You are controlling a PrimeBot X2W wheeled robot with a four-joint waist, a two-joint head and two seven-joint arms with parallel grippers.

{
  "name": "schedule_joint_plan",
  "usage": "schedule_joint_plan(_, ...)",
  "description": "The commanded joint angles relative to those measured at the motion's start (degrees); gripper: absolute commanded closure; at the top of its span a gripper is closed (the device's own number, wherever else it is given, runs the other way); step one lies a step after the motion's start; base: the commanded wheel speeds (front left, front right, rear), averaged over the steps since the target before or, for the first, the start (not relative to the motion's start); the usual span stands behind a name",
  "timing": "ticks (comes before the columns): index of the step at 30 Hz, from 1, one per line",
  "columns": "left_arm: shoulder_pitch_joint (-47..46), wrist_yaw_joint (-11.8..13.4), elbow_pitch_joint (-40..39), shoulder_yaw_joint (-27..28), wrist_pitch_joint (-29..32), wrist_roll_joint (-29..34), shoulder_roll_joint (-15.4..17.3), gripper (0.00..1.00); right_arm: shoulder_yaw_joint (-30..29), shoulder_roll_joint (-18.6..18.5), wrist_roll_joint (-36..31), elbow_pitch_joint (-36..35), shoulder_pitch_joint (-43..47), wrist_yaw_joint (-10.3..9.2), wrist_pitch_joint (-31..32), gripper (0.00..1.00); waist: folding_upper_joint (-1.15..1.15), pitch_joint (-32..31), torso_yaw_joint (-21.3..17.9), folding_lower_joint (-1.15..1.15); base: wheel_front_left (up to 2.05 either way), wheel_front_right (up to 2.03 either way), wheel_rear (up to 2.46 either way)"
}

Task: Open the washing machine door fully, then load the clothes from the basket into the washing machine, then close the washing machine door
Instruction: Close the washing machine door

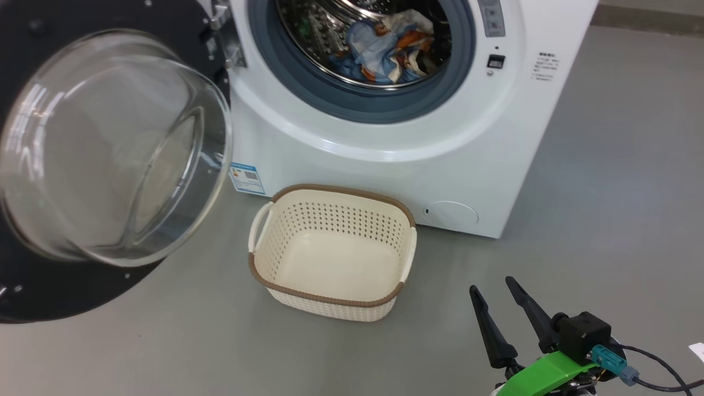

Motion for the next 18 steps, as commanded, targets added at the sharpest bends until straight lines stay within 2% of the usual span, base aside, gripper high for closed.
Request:
schedule_joint_plan(1, -1.8, -0.2, -0.7, 1.5, 0.5, -0.8, 3.8, 1.0, 1.7, -0.1, -0.7, -1.2, -2.1, 0.16, -0.3, 0.0, 0.0, 1.6, -1.8, 0.0, 0.0, 0.0, 0.0)
schedule_joint_plan(18, -1.8, -0.7, 2.7, 3.9, 3.5, -5.0, 3.2, 1.0, 1.8, -0.6, -0.7, -1.3, -3.5, 0.16, -0.3, 0.0, 0.0, 4.2, -5.2, 0.0, 0.0, 0.0, 0.0)
